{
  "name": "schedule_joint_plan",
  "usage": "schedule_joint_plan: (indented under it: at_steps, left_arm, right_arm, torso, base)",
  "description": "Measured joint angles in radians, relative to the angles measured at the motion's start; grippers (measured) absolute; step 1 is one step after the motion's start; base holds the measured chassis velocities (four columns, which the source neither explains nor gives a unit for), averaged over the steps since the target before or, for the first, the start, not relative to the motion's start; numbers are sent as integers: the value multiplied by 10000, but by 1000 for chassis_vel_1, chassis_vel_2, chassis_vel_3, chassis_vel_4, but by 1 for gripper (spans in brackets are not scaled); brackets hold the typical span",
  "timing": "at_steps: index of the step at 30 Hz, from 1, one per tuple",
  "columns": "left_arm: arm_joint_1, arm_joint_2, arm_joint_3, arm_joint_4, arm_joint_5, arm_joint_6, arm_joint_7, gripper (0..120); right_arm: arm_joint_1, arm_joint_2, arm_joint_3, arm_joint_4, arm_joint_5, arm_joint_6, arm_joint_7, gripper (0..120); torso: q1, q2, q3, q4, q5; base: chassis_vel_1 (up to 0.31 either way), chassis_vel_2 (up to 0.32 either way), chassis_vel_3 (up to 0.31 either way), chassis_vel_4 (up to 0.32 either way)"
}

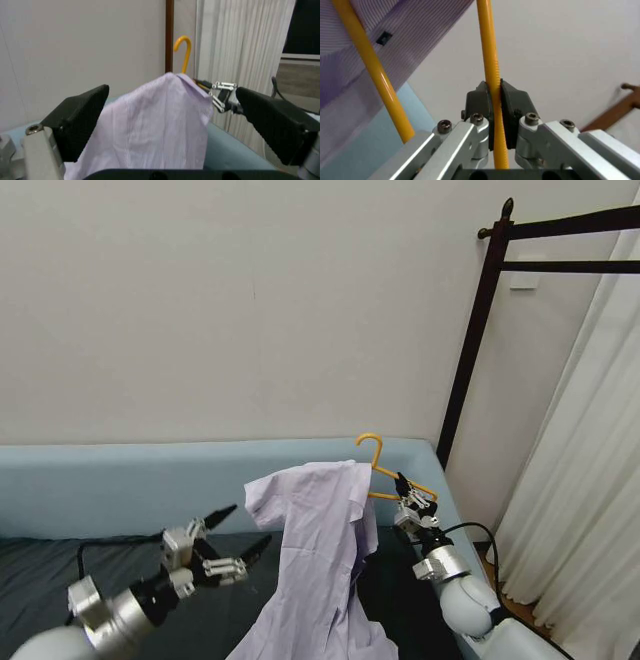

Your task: Pick up the clothes from the sofa and hang them on the clothes hanger.

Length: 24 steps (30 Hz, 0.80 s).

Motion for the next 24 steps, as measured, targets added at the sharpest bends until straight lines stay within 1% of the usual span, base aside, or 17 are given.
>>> schedule_joint_plan:
  at_steps: [3, 4, 7, 8, 9, 10, 11, 12, 13, 14, 15, 16, 18, 19, 20, 23, 24]
  left_arm:
    - [-2116, 273, 1414, 967, -856, 232, 813, 100]
    - [-2116, 273, 1414, 967, -856, 232, 813, 100]
    - [-6151, -127, 4882, 2398, -1304, 567, 1702, 100]
    - [-6980, -288, 5594, 2717, -1330, 620, 1919, 100]
    - [-6980, -288, 5594, 2717, -1330, 620, 1919, 100]
    - [-8500, -638, 6940, 3358, -1352, 752, 2283, 100]
    - [-9545, -947, 7830, 3832, -1359, 849, 2645, 100]
    - [-9545, -947, 7830, 3832, -1359, 849, 2645, 100]
    - [-11124, -1510, 9104, 4676, -1372, 1036, 3350, 100]
    - [-11574, -1679, 9516, 4926, -1391, 1097, 3581, 100]
    - [-12513, -2023, 10497, 5446, -1437, 1240, 4070, 100]
    - [-12513, -2023, 10497, 5446, -1437, 1240, 4070, 100]
    - [-13870, -2482, 11817, 6319, -1382, 1494, 4951, 100]
    - [-14216, -2671, 12092, 6634, -1293, 1615, 5327, 100]
    - [-14216, -2671, 12092, 6634, -1293, 1615, 5327, 100]
    - [-14928, -3383, 12777, 7684, -869, 1930, 6242, 100]
    - [-14928, -3383, 12777, 7684, -869, 1930, 6242, 100]
  right_arm:
    - [71, 87, -206, -13, -116, 101, -27, 4]
    - [71, 87, -206, -13, -116, 101, -27, 4]
    - [-110, 68, -141, 46, -243, 136, -27, 4]
    - [-145, 49, -107, 67, -265, 139, -24, 4]
    - [-145, 49, -107, 67, -265, 139, -24, 4]
    - [-197, 11, -68, 122, -299, 141, -23, 4]
    - [-227, -16, -44, 171, -318, 141, -23, 4]
    - [-227, -16, -44, 171, -318, 141, -23, 4]
    - [-273, -57, 12, 257, -386, 145, -22, 4]
    - [-287, -63, 36, 286, -416, 149, -20, 4]
    - [-318, -84, 66, 328, -479, 166, -19, 4]
    - [-318, -84, 66, 328, -479, 166, -19, 4]
    - [-404, -124, 86, 401, -605, 228, -20, 4]
    - [-440, -123, 111, 433, -625, 242, -25, 4]
    - [-440, -123, 111, 433, -625, 242, -25, 4]
    - [-470, -88, 179, 476, -633, 258, -106, 4]
    - [-470, -88, 179, 476, -633, 258, -106, 4]
  torso:
    - [-1, 1, -2, 9, 7]
    - [-1, 1, -2, 9, 7]
    - [-1, 0, -1, -5, 0]
    - [0, 1, -2, -5, 6]
    - [0, 1, -2, -5, 6]
    - [-1, 0, 0, -7, 5]
    - [1, 0, 0, -9, -2]
    - [1, 0, 0, -9, -2]
    - [1, 0, 0, -13, 5]
    - [0, 0, 0, -14, 11]
    - [0, 0, 0, -10, 8]
    - [0, 0, 0, -10, 8]
    - [0, 0, 0, -7, 5]
    - [-1, 0, -2, -2, 13]
    - [-1, 0, -2, -2, 13]
    - [-2, 1, -2, -1, 1]
    - [-2, 1, -2, -1, 1]
  base:
    - [0, 0, 0, 0]
    - [0, 0, 0, 0]
    - [0, 0, 0, 0]
    - [0, 0, 0, 0]
    - [0, 0, 0, 0]
    - [0, 0, 0, 0]
    - [0, 0, 0, 0]
    - [0, 0, 0, 0]
    - [0, 0, 0, 0]
    - [0, 0, 0, 0]
    - [0, 0, 0, 0]
    - [0, 0, 0, 0]
    - [0, 0, 0, 0]
    - [0, 0, 0, 0]
    - [0, 0, 0, 0]
    - [0, 0, 0, 0]
    - [0, 0, 0, 0]
